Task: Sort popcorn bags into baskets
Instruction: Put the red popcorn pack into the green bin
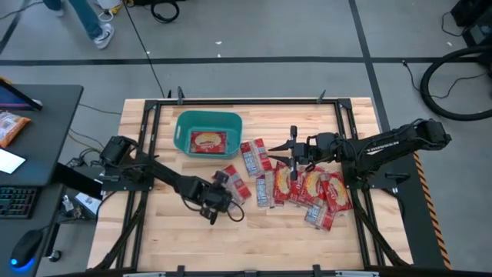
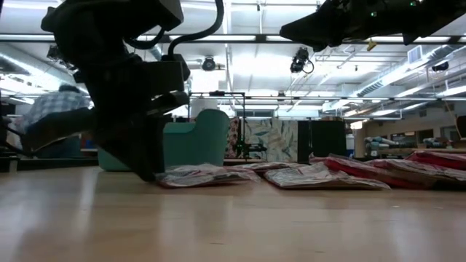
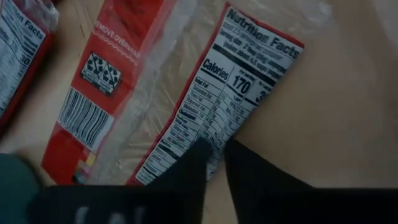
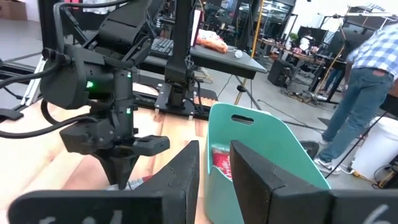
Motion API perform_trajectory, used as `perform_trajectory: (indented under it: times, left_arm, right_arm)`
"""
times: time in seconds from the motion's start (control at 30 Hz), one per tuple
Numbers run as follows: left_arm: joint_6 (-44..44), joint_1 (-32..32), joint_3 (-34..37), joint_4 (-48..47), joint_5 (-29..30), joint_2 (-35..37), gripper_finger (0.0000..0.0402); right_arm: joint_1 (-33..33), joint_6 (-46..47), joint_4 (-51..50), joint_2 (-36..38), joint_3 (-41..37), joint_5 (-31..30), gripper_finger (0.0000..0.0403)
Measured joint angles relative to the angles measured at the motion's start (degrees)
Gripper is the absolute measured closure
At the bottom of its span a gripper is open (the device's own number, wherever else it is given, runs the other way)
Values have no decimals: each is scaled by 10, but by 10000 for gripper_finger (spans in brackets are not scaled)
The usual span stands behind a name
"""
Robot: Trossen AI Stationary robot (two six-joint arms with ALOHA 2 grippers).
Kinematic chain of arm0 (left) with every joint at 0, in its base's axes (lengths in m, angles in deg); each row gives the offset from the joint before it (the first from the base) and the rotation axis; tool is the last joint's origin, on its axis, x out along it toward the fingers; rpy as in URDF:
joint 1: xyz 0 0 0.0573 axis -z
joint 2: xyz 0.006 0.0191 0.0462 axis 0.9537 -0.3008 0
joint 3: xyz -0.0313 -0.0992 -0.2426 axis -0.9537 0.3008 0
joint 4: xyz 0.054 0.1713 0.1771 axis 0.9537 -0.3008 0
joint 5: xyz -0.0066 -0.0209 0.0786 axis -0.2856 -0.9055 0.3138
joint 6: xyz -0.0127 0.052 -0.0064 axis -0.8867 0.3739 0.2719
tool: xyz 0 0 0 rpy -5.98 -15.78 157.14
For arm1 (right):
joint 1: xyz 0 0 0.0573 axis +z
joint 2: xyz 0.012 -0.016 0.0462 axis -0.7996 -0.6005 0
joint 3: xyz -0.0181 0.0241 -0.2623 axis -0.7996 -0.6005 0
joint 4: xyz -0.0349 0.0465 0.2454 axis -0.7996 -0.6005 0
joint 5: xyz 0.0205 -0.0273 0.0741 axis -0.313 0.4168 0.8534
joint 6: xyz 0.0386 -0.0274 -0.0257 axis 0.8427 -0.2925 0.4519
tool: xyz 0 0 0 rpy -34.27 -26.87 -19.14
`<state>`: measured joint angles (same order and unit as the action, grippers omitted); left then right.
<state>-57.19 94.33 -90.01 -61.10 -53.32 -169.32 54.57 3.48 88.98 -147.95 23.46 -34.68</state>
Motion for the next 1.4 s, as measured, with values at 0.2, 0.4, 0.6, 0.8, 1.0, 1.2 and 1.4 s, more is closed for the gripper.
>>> perform_trajectory:
  times: [0.2,0.4,0.6,0.8,1.0,1.2,1.4]
  left_arm:
    - [-65,9,0,-1,0,2,395]
    - [-113,19,-19,-51,-6,14,395]
    - [-168,21,-60,-143,-2,46,398]
    - [-202,22,-82,-204,0,75,399]
    - [-226,22,-86,-212,5,96,398]
    - [-221,28,-54,-157,29,95,341]
    - [-211,36,-53,-146,64,95,260]
  right_arm:
    - [0,-2,0,0,0,0,308]
    - [0,-2,0,0,0,0,308]
    - [0,-2,-1,0,0,0,308]
    - [0,-2,-4,0,0,0,308]
    - [0,-2,-4,0,0,0,308]
    - [0,-1,-5,0,0,0,308]
    - [0,-1,-4,0,0,0,308]
